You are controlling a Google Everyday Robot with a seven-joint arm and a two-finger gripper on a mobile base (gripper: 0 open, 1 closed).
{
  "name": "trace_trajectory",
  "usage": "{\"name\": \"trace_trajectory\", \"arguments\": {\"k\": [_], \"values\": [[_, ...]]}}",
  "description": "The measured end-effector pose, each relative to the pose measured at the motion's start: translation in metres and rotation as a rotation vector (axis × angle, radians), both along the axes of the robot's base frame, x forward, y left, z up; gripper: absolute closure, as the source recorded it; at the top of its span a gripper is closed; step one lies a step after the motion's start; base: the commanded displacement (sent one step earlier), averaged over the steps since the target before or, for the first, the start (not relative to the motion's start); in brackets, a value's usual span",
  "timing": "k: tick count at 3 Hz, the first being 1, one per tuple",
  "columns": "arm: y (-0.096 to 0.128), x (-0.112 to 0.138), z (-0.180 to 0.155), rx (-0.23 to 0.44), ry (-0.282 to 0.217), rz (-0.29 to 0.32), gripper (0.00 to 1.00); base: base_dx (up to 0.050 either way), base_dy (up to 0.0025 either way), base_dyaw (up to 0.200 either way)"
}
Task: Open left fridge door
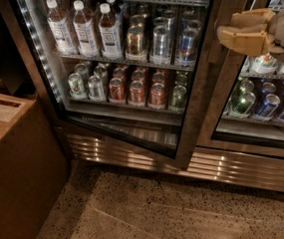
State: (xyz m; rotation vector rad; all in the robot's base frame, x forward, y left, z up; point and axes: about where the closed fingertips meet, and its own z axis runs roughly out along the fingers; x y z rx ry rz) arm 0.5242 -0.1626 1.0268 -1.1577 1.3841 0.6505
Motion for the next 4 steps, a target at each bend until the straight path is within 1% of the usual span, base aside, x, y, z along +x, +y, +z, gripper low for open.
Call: {"name": "trace_trajectory", "arguments": {"k": [1, 4], "values": [[0.0, 0.0, 0.0, 0.0, 0.0, 0.0, 0.81, 0.0, 0.0, 0.0], [0.0001, 0.0, 0.0, 0.0, 0.0, 0.0, 0.11, 0.0, 0.0, 0.0]]}}
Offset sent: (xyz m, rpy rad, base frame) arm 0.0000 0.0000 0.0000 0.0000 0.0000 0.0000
